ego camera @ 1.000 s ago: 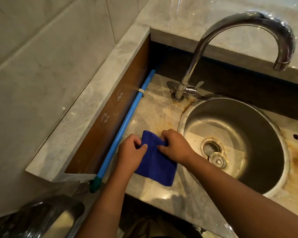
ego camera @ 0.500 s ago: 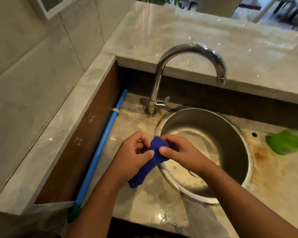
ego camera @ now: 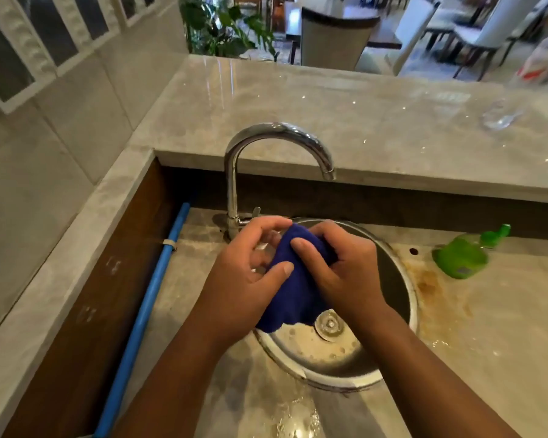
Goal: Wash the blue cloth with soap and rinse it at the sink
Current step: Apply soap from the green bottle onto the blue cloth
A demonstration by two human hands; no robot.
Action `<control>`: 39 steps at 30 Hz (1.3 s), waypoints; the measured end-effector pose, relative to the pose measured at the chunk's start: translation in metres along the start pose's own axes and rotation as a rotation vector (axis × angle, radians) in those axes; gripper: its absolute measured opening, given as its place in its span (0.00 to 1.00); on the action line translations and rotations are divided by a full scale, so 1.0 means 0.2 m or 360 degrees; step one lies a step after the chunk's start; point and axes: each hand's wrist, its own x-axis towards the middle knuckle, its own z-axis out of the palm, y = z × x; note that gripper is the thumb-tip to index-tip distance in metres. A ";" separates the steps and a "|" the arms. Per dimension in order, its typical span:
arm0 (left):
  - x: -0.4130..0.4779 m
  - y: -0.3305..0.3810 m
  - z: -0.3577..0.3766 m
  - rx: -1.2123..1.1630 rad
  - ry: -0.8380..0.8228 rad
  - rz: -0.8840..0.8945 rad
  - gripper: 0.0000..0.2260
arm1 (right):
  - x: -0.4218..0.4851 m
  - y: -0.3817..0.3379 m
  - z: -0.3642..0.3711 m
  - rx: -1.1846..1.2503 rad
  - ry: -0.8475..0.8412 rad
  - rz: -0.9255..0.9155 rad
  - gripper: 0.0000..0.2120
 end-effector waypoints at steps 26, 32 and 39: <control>0.20 0.00 0.77 -0.1592 -0.0767 -0.0809 0.15 | 0.18 0.25 -0.70 -0.0678 -0.0986 -0.0091 0.07; 0.26 -0.03 1.12 -0.1532 -0.0469 -0.1082 0.17 | 0.10 0.64 -0.86 -0.0651 -0.0899 -0.0027 0.14; 0.37 -0.09 1.57 -0.1568 -0.0382 -0.1293 0.18 | -0.03 1.11 -1.10 -0.0183 -0.0665 0.0262 0.16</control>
